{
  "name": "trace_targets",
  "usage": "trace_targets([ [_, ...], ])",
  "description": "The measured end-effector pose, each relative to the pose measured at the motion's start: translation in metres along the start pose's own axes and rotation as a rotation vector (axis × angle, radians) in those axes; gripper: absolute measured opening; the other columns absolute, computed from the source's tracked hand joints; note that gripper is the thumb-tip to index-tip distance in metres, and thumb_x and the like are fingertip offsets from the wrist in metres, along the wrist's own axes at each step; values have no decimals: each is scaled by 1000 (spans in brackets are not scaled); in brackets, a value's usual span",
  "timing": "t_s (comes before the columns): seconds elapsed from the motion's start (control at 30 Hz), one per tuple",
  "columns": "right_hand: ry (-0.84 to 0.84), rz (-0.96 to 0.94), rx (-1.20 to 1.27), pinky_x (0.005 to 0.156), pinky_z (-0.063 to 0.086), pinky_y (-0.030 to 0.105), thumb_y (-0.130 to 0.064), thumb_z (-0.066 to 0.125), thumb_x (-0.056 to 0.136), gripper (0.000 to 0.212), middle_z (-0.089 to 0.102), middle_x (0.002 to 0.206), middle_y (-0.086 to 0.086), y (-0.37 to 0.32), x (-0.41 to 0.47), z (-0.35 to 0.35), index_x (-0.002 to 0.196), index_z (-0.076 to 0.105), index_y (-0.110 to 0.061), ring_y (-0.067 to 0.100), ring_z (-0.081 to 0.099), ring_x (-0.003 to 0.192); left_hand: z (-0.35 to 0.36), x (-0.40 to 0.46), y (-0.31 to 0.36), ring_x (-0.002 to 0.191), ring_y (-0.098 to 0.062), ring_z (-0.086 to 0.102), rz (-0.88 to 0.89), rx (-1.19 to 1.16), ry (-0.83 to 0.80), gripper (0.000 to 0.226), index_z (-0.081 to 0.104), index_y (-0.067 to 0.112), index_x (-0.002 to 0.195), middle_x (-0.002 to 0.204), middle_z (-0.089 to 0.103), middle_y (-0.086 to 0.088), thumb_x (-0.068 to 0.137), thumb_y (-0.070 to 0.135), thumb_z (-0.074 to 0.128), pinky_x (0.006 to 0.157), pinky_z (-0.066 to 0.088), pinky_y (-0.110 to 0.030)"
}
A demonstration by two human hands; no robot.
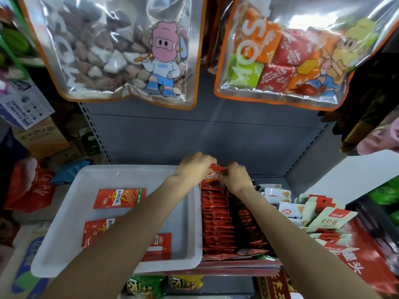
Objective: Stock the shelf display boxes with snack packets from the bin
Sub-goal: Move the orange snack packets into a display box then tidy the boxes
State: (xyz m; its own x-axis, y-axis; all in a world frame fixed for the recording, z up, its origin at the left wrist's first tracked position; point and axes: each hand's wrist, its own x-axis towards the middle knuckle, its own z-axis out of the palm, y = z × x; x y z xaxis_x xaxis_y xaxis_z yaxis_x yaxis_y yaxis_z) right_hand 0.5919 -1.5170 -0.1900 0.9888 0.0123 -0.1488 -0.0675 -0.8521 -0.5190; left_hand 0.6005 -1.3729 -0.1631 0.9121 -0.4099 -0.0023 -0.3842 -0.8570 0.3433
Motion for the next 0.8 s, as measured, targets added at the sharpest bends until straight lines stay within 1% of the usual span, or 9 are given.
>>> trace_targets([
  [0.07,79,-75,65,75,53,34,-20,65,85,13,71,92,7,0,-3,-4,96,68,-14,24,66,87,8,4,3,92,-30,62,-8,-44,-5,18,63,15,107,101,65,-9,91,22,60,74,50,-35],
  [0.17,169,-92,17,72,54,35,-17,60,88,11,71,91,5,1,-8,-9,94,70,-18,23,66,84,18,0,-7,93,-24,64,-63,-227,56,22,62,15,105,102,68,-6,85,22,67,80,53,-39],
  [0.27,124,-30,-111,65,48,30,-19,52,92,17,70,90,7,6,-9,-5,91,70,-19,29,65,83,31,-7,-20,85,-19,66,-100,-267,156,10,66,15,95,93,71,-1,85,15,67,78,54,-38],
  [0.33,53,-27,-173,65,46,30,-17,50,92,19,69,91,7,6,-11,0,91,69,-18,29,64,85,39,-9,-21,82,-19,66,-100,-240,147,7,68,16,89,89,71,-1,87,12,63,76,55,-38],
  [0.4,15,-37,-209,70,48,32,-19,53,91,18,68,96,7,4,-11,4,100,69,-18,29,64,90,43,-9,-21,86,-19,66,-126,-262,125,9,67,16,93,93,70,-1,87,11,62,78,54,-39],
  [0.5,88,-176,-192,81,51,36,-18,55,89,22,66,105,3,-6,-9,11,106,68,-20,24,59,100,42,-16,-29,92,-17,64,-163,-353,175,15,65,18,99,98,69,1,85,15,66,80,53,-38],
  [0.57,120,-261,-125,81,50,36,-15,53,90,20,65,106,3,-21,-14,18,103,68,-16,23,56,103,41,-33,-44,94,-18,63,-172,-368,232,16,65,18,99,99,68,0,82,17,66,78,52,-39],
  [0.67,12,-277,2,86,50,34,-12,52,91,27,61,118,8,-49,-27,39,116,62,-11,24,57,108,43,-72,-80,93,-22,64,-280,-392,284,16,67,11,98,100,68,-5,82,14,67,82,51,-37],
  [0.8,-242,-268,-31,101,41,34,-12,50,92,45,50,134,10,-85,-38,88,137,44,-14,26,50,121,52,-128,-139,98,-27,62,-439,-318,146,17,67,6,101,103,66,-9,87,15,63,86,45,-32],
])
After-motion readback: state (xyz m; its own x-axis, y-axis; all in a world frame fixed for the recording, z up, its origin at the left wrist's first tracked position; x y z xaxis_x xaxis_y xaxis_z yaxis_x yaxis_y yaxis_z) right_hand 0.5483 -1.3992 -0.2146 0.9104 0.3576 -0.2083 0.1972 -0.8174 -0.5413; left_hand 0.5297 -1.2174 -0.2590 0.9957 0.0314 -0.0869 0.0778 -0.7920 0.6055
